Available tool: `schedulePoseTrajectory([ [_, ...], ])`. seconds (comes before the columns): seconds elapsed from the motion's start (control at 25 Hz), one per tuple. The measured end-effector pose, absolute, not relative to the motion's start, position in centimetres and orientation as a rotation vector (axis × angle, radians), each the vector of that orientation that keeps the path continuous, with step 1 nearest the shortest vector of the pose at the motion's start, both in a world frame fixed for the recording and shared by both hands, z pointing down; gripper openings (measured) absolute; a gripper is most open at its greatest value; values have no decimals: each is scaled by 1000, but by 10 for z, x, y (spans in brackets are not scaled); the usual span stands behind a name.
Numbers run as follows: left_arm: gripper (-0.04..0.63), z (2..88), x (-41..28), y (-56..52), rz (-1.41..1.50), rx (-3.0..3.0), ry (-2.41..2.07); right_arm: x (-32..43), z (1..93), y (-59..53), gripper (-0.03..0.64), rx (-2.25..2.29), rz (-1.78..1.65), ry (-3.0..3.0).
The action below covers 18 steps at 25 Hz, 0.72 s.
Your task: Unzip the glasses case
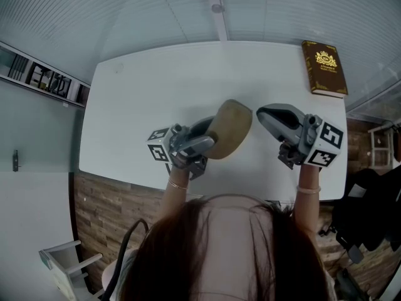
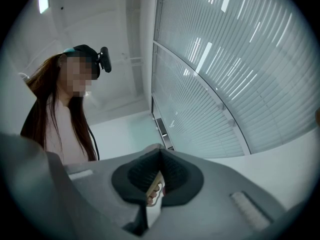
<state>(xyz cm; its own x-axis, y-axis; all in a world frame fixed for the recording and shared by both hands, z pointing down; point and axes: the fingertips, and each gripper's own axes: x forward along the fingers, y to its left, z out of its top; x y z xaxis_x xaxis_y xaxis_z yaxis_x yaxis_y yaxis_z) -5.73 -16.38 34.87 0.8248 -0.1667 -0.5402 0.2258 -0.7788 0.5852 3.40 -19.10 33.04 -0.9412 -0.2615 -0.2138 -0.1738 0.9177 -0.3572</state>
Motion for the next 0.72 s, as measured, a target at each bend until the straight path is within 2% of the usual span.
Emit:
schedulePoseTrajectory([
  [0.72,278,350,-63,-181,-925,2194,7,32,337,-192,2,-360,-507,2816],
])
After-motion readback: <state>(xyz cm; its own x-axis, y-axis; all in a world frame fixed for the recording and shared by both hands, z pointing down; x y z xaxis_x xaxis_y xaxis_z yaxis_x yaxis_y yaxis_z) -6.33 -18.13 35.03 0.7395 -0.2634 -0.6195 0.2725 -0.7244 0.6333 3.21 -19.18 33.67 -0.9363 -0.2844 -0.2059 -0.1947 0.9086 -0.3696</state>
